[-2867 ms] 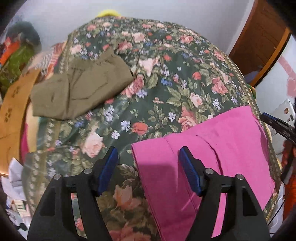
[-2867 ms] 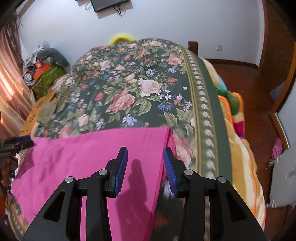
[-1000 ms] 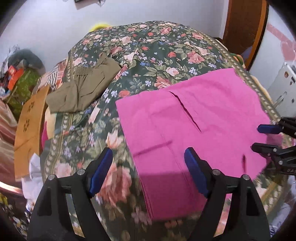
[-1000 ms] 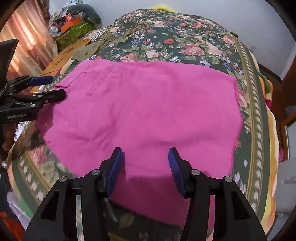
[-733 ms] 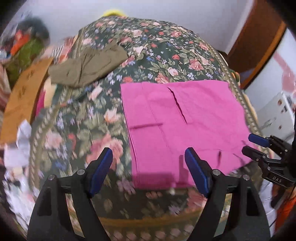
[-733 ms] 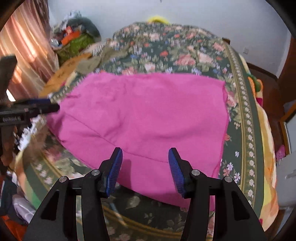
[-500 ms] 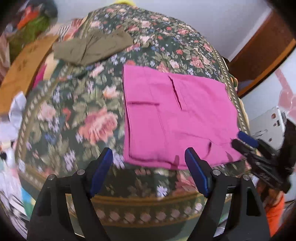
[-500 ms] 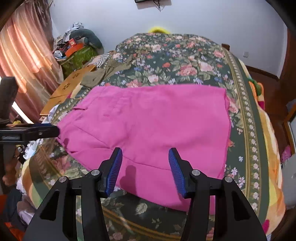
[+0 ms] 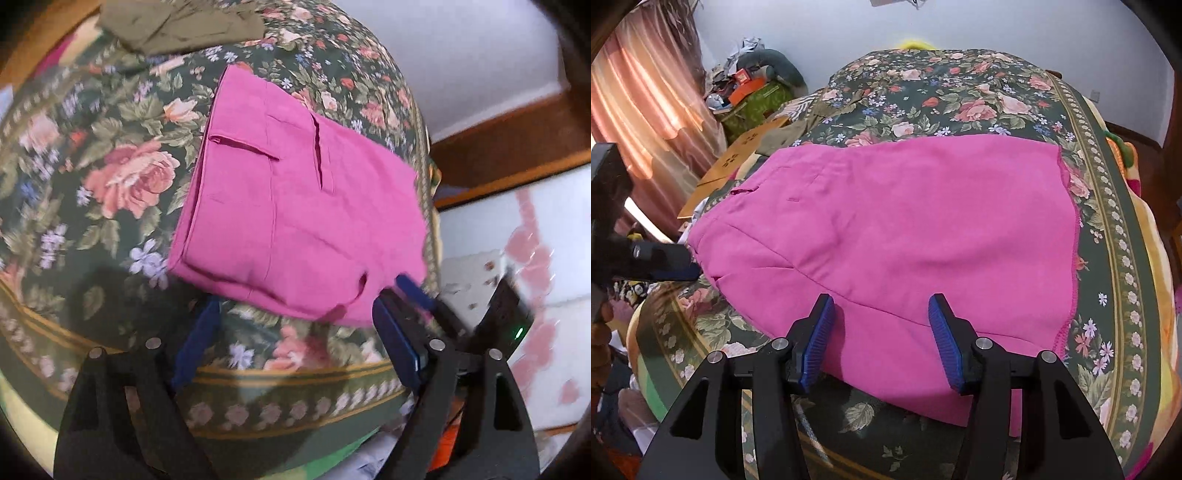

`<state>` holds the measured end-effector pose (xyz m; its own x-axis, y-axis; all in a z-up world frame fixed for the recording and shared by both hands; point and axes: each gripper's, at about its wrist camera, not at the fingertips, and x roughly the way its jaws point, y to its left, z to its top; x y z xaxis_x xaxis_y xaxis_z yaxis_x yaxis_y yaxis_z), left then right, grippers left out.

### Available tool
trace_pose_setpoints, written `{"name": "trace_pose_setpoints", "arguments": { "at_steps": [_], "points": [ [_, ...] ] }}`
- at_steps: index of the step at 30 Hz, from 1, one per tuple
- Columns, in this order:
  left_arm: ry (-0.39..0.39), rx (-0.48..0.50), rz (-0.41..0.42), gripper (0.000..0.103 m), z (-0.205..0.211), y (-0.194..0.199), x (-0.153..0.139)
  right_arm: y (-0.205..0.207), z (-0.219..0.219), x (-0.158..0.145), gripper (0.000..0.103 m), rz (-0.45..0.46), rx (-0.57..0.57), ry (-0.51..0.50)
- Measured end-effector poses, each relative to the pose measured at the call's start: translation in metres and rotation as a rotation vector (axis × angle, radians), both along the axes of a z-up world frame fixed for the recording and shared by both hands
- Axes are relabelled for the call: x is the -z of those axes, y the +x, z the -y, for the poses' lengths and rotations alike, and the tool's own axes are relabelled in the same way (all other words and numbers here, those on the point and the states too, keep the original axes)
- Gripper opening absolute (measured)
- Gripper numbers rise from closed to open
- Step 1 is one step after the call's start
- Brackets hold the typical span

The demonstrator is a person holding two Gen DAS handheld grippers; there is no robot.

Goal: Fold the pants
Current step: 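Grasp the folded pink pants' edge with the left gripper and lift it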

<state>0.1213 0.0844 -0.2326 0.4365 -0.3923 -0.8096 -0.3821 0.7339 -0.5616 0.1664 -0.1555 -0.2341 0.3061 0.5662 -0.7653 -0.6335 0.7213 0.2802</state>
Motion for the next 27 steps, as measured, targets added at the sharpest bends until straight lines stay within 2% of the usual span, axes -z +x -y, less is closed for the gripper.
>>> {"name": "trace_pose_setpoints", "arguments": {
  "at_steps": [3, 6, 7, 8, 9, 10, 12, 15, 20, 26, 27],
  "points": [
    [-0.079, -0.063, 0.019, 0.084, -0.009, 0.007, 0.009, -0.001, 0.000, 0.001, 0.049, 0.003, -0.005, 0.006],
    [-0.103, -0.114, 0.037, 0.084, -0.015, 0.009, 0.013, -0.001, 0.001, 0.002, 0.049, 0.002, -0.011, 0.016],
    [-0.093, -0.131, 0.037, 0.079, -0.015, 0.010, 0.012, -0.001, 0.001, 0.002, 0.049, 0.002, -0.014, 0.019],
    [-0.061, -0.159, 0.030, 0.073, -0.015, 0.011, 0.011, -0.001, 0.002, 0.002, 0.049, 0.003, -0.018, 0.022],
    [-0.030, -0.178, 0.025, 0.058, -0.016, 0.012, 0.010, -0.001, 0.002, 0.003, 0.050, 0.003, -0.020, 0.024],
    [0.036, -0.199, 0.016, 0.041, -0.015, 0.013, 0.008, -0.002, 0.002, 0.002, 0.050, 0.004, -0.021, 0.024],
    [0.105, -0.214, 0.013, 0.028, -0.015, 0.013, 0.008, -0.002, 0.003, 0.002, 0.050, 0.006, -0.025, 0.026],
    [0.153, -0.201, 0.023, 0.025, -0.013, 0.013, 0.007, -0.002, 0.004, 0.002, 0.050, 0.003, -0.024, 0.031],
    [0.359, -0.091, 0.072, 0.021, 0.009, 0.021, -0.008, -0.002, 0.005, 0.001, 0.049, -0.005, -0.016, 0.029],
    [0.614, 0.061, 0.200, 0.019, 0.042, 0.032, -0.049, -0.009, 0.025, -0.002, 0.049, -0.007, 0.040, 0.033],
    [0.675, 0.096, 0.233, 0.019, 0.053, 0.035, -0.058, -0.010, 0.029, -0.002, 0.049, -0.007, 0.055, 0.035]
  ]
}}
